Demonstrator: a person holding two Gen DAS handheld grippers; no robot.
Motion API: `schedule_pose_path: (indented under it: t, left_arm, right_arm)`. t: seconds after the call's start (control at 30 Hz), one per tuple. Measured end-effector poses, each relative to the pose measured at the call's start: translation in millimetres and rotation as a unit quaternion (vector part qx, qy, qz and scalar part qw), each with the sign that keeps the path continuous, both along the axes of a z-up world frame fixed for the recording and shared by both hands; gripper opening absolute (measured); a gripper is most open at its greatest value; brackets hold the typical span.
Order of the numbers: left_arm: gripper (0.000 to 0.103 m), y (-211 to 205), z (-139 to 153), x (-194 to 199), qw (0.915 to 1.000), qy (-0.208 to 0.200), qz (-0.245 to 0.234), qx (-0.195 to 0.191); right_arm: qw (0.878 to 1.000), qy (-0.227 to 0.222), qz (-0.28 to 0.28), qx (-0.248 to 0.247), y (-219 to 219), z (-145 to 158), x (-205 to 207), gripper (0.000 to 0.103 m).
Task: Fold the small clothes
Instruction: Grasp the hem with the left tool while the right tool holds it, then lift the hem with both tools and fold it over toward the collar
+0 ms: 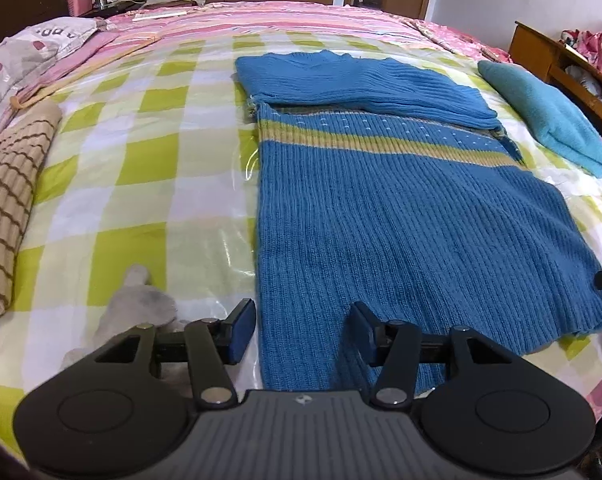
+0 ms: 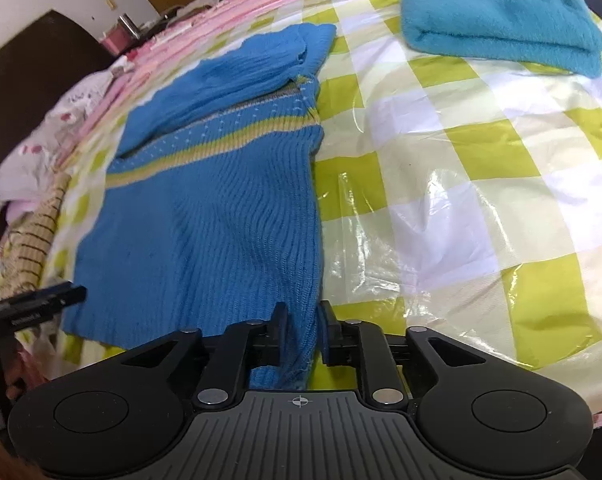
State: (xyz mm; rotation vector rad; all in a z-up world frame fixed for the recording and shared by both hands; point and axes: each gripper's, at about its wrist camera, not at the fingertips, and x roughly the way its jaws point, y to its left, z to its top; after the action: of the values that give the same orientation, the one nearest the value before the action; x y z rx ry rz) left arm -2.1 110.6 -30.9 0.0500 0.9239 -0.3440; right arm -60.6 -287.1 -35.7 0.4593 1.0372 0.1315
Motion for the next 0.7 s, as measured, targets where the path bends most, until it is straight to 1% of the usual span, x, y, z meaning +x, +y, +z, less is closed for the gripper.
schedule_pose_path:
  t: [0.1,0.17,0.2,0.23,0.27,0.3,0.33,0.37,0.4,0.47,0.57,0.7]
  left_arm:
    - [0.05,0.7,0.5,0.7,1.0,0.001,0.002,-0.006]
    - [0.043,1.6,0.5,1.4,0.9999,0.003,0.004,-0.01]
    - [0.04,1.6,0.7,1.6,0.9999,0.002,0.003,-0.011]
    - [0.032,1.7,1.0,1.9,0.9999,0.003,0.001,-0.013]
    - [0.02,2.7,1.5,2.5,0.9997,0.005,-0.003,-0.023]
    - [0.015,4.5,1.8,3.8,0.999,0.013,-0.008,-0.042]
    - [0.014,6.4,1.9,5.2,0.998,0.019,-0.01,-0.06]
    - [0.014,8.7,2.3,6.3,0.9966,0.02,-0.01,-0.079]
    - [0.014,9.3,2.9,7.2,0.996,0.019,-0.01,-0.087]
    - [0.014,10.0,5.6,10.7,0.9944,0.02,-0.009,-0.103]
    - [0.014,15.3,13.6,18.8,0.9878,0.018,-0.005,-0.155]
    - [0.014,20.0,28.5,40.6,0.9753,0.007,0.011,-0.22]
  right_arm:
    - [1.0,0.0,0.005,0.001,2.2,-2.6,1.3,0.026]
    - [1.0,0.001,0.008,0.002,4.6,-3.6,3.6,0.03]
    - [1.0,0.001,0.01,0.003,5.2,-3.5,4.7,0.03]
    - [1.0,0.002,0.01,0.004,5.4,-3.3,5.7,0.03]
    - [1.0,0.004,0.01,0.006,5.0,-3.6,6.9,0.029]
    - [1.0,0.006,0.009,0.009,4.1,-4.2,7.7,0.027]
    - [1.0,0.009,0.004,0.012,2.5,-4.6,8.3,0.021]
    - [1.0,0.009,0.001,0.016,0.8,-5.1,8.0,0.01]
    - [1.0,0.009,-0.003,0.026,-1.5,-6.0,7.8,0.007]
    - [0.998,0.008,-0.016,0.061,-8.0,-8.4,7.3,0.007]
    - [0.993,-0.016,-0.032,0.11,-14.0,-5.2,5.3,0.007]
    - [0.978,-0.065,-0.063,0.189,-23.0,5.8,11.5,0.006]
